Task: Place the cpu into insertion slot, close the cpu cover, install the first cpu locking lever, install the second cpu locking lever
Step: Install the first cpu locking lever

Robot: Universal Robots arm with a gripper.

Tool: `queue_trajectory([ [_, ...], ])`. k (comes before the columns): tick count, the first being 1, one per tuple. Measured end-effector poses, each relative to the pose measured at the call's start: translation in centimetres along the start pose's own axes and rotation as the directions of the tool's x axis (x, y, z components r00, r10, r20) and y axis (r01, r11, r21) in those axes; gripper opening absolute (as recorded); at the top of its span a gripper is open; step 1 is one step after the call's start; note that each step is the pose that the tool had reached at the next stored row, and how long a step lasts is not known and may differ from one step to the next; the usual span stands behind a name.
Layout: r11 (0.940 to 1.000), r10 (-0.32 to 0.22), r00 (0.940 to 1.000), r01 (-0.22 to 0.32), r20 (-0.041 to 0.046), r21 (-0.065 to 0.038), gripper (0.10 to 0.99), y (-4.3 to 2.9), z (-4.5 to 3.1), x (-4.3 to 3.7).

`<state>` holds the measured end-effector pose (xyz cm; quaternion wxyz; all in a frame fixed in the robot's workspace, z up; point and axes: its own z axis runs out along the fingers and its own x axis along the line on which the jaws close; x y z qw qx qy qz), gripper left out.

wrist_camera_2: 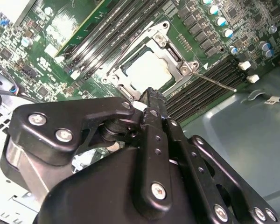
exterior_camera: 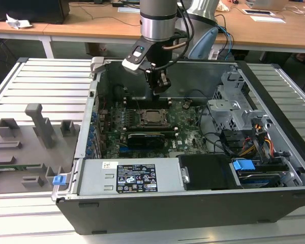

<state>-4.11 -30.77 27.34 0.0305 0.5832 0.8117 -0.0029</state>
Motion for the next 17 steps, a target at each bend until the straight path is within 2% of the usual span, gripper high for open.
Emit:
queue_trajectory([
  [8,0.9976,-0.070,0.9976,0.070,-0.0020,-0.004,0.106,0.00,0.00,0.00],
  [17,0.9897,-0.143,0.9898,0.143,-0.0039,-0.008,0.106,0.00,0.00,0.00],
])
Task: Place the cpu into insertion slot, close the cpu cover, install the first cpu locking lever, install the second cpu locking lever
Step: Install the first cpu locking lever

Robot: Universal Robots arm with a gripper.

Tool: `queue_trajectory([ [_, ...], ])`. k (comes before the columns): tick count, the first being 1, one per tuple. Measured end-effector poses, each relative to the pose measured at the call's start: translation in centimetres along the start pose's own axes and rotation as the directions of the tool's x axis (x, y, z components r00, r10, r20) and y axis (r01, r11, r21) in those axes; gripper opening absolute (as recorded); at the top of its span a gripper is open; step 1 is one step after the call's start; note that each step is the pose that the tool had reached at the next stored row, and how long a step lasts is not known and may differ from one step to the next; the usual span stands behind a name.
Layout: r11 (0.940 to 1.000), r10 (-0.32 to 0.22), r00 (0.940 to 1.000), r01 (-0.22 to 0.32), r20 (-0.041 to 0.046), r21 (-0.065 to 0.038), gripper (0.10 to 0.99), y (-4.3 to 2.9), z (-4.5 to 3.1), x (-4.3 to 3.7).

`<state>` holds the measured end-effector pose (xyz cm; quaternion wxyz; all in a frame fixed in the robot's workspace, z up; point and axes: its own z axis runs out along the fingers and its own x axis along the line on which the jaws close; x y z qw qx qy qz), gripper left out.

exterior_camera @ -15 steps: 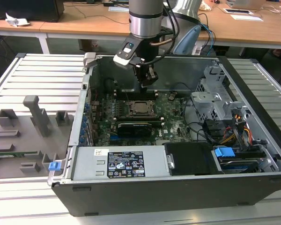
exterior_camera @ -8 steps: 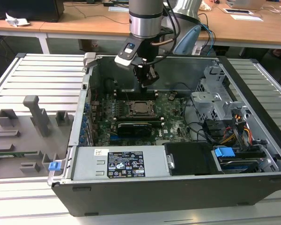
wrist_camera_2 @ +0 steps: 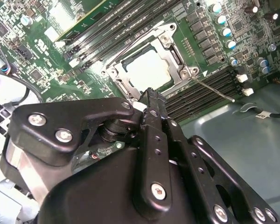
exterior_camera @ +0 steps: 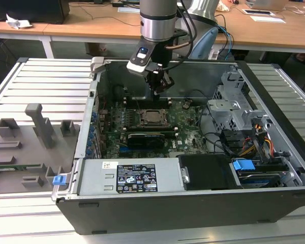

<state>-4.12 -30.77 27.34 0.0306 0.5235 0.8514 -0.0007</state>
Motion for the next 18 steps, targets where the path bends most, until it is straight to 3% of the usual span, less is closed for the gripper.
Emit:
queue_trajectory([
  [18,0.9963,-0.086,0.9963,0.086,-0.0025,-0.005,0.106,0.00,0.00,0.00],
])
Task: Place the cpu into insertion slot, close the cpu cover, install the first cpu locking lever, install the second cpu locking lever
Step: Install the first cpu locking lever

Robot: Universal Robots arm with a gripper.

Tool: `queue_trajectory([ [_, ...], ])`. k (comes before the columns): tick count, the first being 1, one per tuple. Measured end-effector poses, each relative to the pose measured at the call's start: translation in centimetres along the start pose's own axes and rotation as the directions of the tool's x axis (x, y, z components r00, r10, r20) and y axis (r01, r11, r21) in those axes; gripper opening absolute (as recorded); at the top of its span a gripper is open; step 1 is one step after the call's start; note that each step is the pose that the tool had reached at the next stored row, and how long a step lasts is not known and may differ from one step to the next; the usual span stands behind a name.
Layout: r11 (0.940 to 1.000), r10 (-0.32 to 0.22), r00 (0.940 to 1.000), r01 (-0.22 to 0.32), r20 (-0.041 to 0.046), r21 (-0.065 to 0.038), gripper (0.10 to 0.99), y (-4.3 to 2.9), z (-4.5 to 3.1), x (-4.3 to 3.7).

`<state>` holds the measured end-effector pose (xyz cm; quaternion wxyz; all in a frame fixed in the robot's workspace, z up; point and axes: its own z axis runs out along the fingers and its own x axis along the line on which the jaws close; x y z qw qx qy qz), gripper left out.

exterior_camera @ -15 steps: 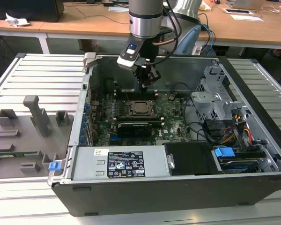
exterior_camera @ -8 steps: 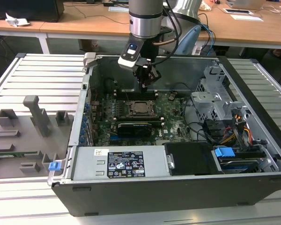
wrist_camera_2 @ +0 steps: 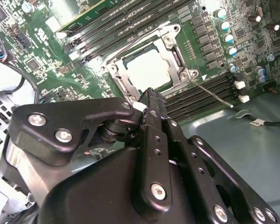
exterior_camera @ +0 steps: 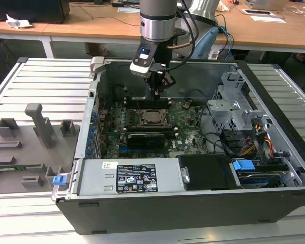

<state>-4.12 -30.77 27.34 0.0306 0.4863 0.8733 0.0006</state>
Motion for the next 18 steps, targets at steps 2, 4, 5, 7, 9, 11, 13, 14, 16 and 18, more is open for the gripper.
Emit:
queue_trajectory([
  [2,1.0000,-0.010,1.0000,0.010,-0.0003,-0.001,0.106,0.00,0.00,0.00],
  [4,0.9998,-0.019,0.9998,0.019,-0.0006,-0.001,0.106,0.00,0.00,0.00],
  [5,0.9997,-0.026,0.9997,0.026,-0.0008,-0.001,0.106,0.00,0.00,0.00],
  [7,0.9992,-0.039,0.9992,0.039,-0.0011,-0.002,0.106,0.00,0.00,0.00],
  [9,0.9988,-0.049,0.9988,0.049,-0.0014,-0.003,0.106,0.00,0.00,0.00],
  [11,0.9984,-0.057,0.9984,0.057,-0.0017,-0.003,0.106,0.00,0.00,0.00],
  [13,0.9975,-0.071,0.9975,0.071,-0.0020,-0.004,0.106,0.00,0.00,0.00],
  [14,0.9971,-0.076,0.9971,0.076,-0.0021,-0.004,0.106,0.00,0.00,0.00],
  [16,0.9961,-0.088,0.9961,0.088,-0.0025,-0.005,0.106,0.00,0.00,0.00],
  [18,0.9949,-0.101,0.9949,0.101,-0.0028,-0.006,0.106,0.00,0.00,0.00],
])
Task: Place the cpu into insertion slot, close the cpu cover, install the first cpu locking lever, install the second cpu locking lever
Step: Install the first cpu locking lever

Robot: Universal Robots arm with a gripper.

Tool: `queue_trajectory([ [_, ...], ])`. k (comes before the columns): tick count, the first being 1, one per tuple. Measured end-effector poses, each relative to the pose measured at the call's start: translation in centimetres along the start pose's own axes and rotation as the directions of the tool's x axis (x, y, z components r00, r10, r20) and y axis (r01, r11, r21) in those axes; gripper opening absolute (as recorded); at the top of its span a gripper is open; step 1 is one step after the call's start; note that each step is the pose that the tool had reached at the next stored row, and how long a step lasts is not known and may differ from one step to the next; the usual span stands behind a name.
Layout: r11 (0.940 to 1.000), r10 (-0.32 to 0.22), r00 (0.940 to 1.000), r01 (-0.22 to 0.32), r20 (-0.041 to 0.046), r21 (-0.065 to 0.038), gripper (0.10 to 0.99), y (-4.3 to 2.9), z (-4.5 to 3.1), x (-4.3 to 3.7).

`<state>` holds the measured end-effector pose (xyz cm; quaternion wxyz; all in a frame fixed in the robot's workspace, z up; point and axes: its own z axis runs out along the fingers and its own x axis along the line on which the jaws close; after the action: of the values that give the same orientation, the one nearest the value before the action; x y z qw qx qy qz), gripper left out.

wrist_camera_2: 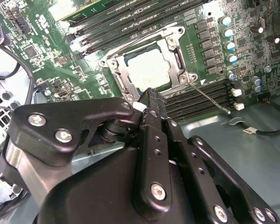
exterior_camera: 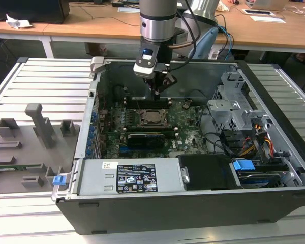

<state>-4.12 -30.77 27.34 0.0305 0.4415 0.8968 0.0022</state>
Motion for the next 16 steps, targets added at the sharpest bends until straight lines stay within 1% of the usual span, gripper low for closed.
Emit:
queue_trajectory([
  [16,0.9976,-0.069,0.9976,0.069,-0.0020,-0.004,0.106,0.00,0.00,0.00],
])
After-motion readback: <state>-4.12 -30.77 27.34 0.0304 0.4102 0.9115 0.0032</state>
